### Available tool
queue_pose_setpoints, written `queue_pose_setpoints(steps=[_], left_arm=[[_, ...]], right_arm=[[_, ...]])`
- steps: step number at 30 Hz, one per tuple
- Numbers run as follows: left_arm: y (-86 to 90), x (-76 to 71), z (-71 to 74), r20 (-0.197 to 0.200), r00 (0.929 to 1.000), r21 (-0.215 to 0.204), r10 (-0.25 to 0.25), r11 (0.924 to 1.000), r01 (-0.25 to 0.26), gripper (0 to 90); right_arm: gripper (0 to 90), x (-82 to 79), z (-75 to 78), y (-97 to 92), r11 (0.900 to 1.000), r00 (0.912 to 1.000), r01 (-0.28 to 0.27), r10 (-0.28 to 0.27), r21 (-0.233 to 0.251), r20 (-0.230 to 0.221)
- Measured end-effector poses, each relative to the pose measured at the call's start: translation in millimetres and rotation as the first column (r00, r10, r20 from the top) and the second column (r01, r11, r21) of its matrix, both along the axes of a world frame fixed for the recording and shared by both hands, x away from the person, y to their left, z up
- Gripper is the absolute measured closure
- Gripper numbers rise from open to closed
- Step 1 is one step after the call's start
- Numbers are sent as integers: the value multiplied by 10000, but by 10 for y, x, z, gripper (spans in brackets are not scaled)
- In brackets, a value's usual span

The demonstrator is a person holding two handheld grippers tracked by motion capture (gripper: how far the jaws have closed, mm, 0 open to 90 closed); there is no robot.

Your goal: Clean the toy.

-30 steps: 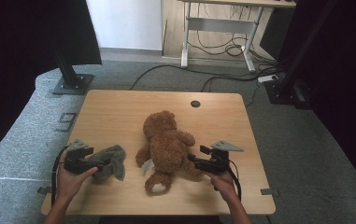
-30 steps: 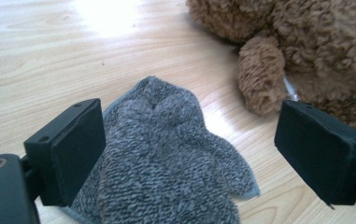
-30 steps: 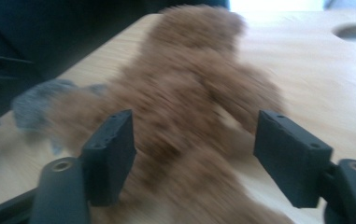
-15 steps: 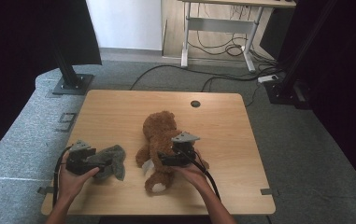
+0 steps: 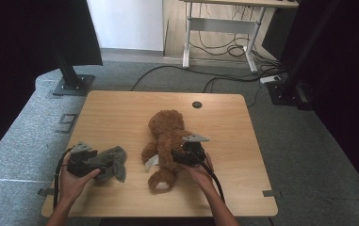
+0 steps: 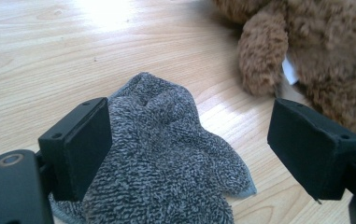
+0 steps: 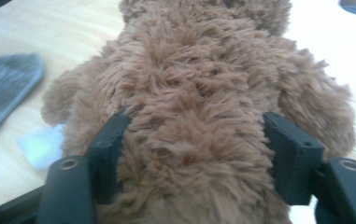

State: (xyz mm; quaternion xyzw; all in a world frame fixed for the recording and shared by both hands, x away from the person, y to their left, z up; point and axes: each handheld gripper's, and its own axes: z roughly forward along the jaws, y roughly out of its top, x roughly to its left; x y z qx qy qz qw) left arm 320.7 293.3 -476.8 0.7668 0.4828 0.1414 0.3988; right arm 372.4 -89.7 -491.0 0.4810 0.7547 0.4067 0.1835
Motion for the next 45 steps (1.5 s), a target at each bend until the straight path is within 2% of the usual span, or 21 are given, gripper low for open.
queue_pose_setpoints(steps=[5,8,15,18,22,25,27,31,34,37,40,41,42,45], left_arm=[[-1,-8,18,51,10000,-65,-16,10000,16,139],[2,-6,20,47,10000,-106,-9,9999,10,139],[-2,-4,16,40,10000,-123,-28,9999,28,140],[0,-3,18,51,10000,-150,-20,9999,20,141],[-1,-1,19,56,10000,-160,-16,9999,16,142],[-5,-4,25,78,9999,-185,-64,9998,65,142],[-9,-5,27,81,9999,-191,-100,9998,101,142],[-9,-12,35,127,9999,-214,-102,9997,105,142],[-9,-14,46,174,9998,-244,-76,9997,80,142],[-21,-11,50,188,9997,-213,-125,9997,129,142],[-34,-5,43,170,9997,-194,-152,9997,155,142],[-40,0,35,140,9997,-168,-189,9997,191,143],[-42,1,33,137,9997,-160,-199,9997,201,142],[-35,1,29,129,9997,-184,-186,9997,188,142]], right_arm=[[387,-10,-9,-189,9964,9963,824,-829,221,229],[403,-15,-5,-265,9930,9928,1141,-1151,289,335],[387,-20,6,-325,9903,9907,1232,-1265,648,504],[371,-27,11,-351,9873,9917,1166,-1217,1076,417],[343,-60,34,-340,9856,9958,757,-827,1510,405],[332,-97,104,-388,9780,9977,367,-474,2056,475],[326,-142,149,-442,9749,9977,120,-264,2224,617],[303,-238,145,-597,9798,9967,-55,-107,1998,800],[302,-237,69,-813,9739,9955,547,-703,2203,636],[304,-170,-20,-1000,9693,9909,1180,-1290,2155,379],[304,-116,-71,-1037,9727,9896,1364,-1425,1879,191],[305,-50,-143,-1029,9775,9899,1416,-1410,1561,-146],[305,-38,-165,-1016,9788,9903,1387,-1362,1508,-267],[320,-84,-217,-877,9861,9957,889,-840,1405,-401]])
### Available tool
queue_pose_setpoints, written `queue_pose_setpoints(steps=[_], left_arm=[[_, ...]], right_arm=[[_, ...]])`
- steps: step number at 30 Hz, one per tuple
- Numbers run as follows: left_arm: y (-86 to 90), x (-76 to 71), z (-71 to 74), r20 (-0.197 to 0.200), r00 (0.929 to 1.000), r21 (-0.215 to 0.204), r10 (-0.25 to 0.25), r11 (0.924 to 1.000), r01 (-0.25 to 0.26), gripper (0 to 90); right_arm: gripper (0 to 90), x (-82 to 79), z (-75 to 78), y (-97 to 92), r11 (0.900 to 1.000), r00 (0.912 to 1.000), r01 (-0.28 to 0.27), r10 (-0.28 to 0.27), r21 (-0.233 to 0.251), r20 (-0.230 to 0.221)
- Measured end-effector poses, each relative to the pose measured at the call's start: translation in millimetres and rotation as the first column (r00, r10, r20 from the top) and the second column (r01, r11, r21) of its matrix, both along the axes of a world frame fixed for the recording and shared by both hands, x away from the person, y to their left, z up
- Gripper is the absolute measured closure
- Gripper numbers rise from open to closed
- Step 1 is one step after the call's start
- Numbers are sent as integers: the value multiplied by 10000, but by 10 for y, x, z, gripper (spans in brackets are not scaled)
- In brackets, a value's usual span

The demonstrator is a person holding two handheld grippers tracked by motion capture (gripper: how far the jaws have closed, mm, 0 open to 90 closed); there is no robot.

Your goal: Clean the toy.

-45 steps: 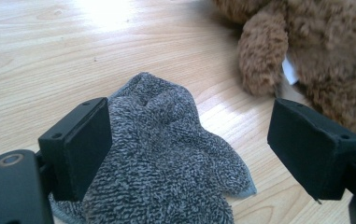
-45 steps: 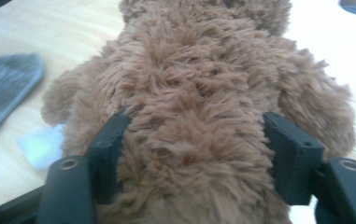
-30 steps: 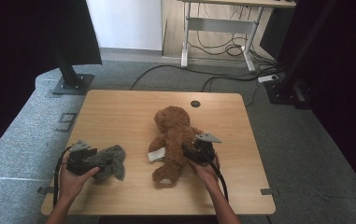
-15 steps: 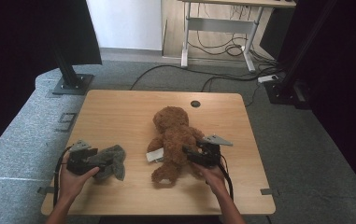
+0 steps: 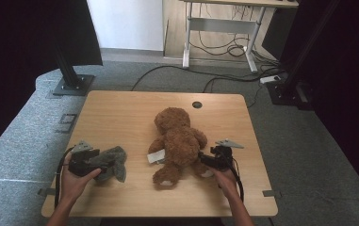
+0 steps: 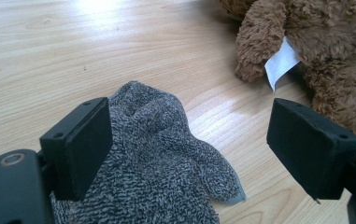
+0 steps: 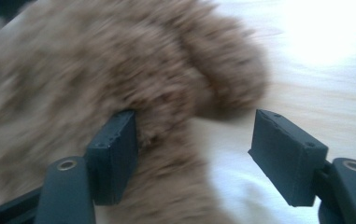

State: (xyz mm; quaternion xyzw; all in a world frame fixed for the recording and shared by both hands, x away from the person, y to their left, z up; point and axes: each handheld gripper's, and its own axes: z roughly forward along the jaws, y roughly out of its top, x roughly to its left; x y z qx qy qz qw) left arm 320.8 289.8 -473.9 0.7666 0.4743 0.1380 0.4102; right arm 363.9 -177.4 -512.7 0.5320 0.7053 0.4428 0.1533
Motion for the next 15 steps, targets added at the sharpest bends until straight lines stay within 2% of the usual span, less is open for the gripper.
queue_pose_setpoints(steps=[4,6,7,15], left_arm=[[-1,-2,1,8,10000,-9,-2,10000,2,142],[-8,-3,6,17,10000,6,-37,10000,37,143],[-13,-3,5,19,10000,8,-47,10000,47,142],[-31,10,-15,-37,9999,37,-105,9999,105,142]], right_arm=[[315,-92,-5,160,9983,9983,-573,574,83,-66],[314,-122,2,239,9968,9970,-771,772,-218,30],[317,-125,4,261,9963,9965,-835,836,-183,14],[343,-124,-11,283,9924,9922,-1207,1214,250,-276]])
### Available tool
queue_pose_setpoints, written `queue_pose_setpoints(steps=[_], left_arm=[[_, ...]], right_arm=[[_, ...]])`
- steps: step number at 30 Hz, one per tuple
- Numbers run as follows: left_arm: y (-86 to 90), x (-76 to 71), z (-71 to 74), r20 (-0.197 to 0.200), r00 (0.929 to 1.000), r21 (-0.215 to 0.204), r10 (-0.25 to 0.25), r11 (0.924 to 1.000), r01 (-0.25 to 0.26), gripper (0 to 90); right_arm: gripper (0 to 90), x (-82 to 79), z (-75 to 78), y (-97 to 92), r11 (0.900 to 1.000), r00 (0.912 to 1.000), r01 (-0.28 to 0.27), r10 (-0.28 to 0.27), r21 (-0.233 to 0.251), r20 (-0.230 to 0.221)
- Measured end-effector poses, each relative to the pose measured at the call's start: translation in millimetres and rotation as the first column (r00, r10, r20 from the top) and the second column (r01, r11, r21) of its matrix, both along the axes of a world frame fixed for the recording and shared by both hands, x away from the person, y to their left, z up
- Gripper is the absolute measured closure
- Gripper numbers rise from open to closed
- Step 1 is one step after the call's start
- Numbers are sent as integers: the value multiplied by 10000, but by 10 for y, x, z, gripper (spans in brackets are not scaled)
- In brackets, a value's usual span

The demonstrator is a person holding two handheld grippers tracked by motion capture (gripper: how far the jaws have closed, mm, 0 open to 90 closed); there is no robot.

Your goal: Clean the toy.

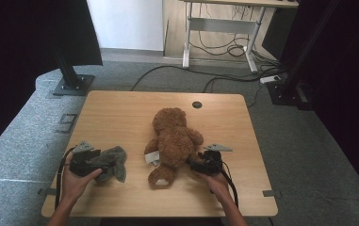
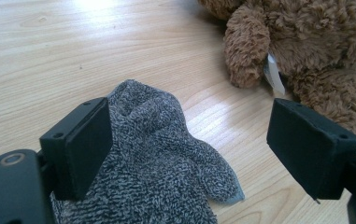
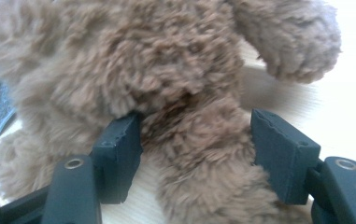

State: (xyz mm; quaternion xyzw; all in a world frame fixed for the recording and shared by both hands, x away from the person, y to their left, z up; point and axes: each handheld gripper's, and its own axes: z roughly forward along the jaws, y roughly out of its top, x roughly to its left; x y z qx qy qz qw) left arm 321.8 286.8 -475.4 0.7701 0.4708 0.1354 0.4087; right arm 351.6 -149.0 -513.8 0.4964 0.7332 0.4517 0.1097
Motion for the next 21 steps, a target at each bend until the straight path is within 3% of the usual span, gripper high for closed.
queue_pose_setpoints(steps=[10,16,21], left_arm=[[3,0,-5,-15,10000,-21,37,10000,-37,142],[0,0,-9,-38,10000,-2,7,10000,-7,143],[-9,-5,-21,-48,10000,44,-85,10000,85,144]], right_arm=[[329,-27,-22,199,9988,9988,-479,478,-93,-38],[331,-62,94,-11,9986,9990,-65,42,520,450],[324,-139,128,-270,9983,9945,419,-455,395,939]])
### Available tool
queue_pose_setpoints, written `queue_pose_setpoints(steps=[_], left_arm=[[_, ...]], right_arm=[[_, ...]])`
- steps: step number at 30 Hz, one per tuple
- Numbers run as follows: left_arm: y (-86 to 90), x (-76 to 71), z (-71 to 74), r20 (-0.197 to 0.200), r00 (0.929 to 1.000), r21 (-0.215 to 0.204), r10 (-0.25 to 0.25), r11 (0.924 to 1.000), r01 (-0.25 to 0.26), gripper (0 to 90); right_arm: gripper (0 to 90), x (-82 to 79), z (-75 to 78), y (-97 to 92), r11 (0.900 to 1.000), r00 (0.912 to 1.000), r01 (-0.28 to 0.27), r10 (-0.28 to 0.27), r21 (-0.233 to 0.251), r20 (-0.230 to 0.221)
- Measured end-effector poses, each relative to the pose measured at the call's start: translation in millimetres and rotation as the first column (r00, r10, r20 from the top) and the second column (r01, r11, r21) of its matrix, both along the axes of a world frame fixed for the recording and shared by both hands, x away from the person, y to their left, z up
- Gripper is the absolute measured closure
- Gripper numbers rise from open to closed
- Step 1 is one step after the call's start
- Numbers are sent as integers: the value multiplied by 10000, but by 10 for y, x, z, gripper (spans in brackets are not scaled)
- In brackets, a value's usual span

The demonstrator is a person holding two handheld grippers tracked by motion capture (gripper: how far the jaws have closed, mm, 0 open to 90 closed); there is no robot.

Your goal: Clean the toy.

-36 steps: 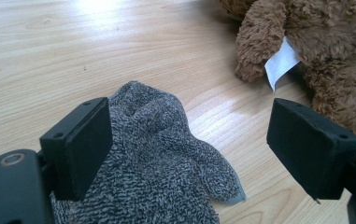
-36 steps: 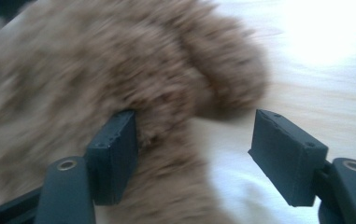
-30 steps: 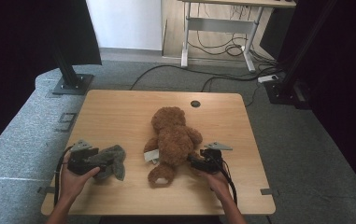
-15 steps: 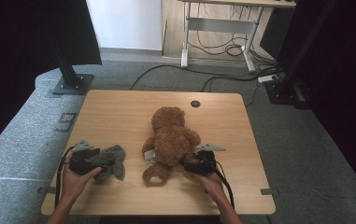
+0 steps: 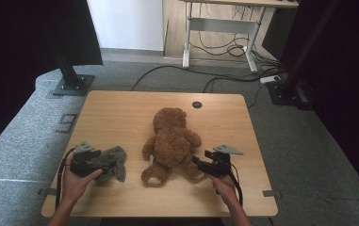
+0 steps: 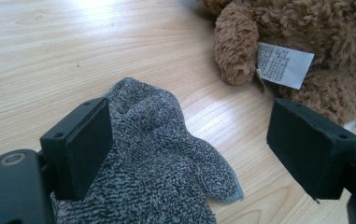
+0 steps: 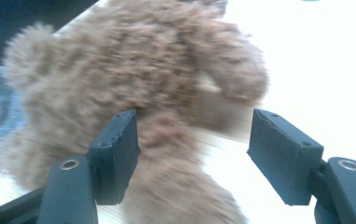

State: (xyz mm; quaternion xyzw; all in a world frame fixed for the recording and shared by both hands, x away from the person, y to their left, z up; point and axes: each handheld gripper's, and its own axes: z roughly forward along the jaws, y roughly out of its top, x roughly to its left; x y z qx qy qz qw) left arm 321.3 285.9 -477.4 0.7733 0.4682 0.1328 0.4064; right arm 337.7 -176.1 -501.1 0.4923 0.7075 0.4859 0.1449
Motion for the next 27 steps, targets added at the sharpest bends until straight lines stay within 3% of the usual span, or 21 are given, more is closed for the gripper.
queue_pose_setpoints(steps=[5,6,14,27], left_arm=[[-5,-2,-22,-62,10000,26,-78,10000,79,144],[-9,-10,-36,-91,9999,32,-121,9999,121,144],[-4,-53,-78,-178,9996,-6,-237,9997,237,145],[-12,-33,-66,-221,9995,-179,-219,9996,215,145]], right_arm=[[323,-63,-70,-213,9994,9993,336,-334,-83,164],[323,-90,-112,-310,9992,9991,391,-390,-100,144],[323,-162,-213,-562,9971,9974,720,-720,-252,-15],[316,-171,-255,-663,9946,9949,1003,-1001,-283,88]])
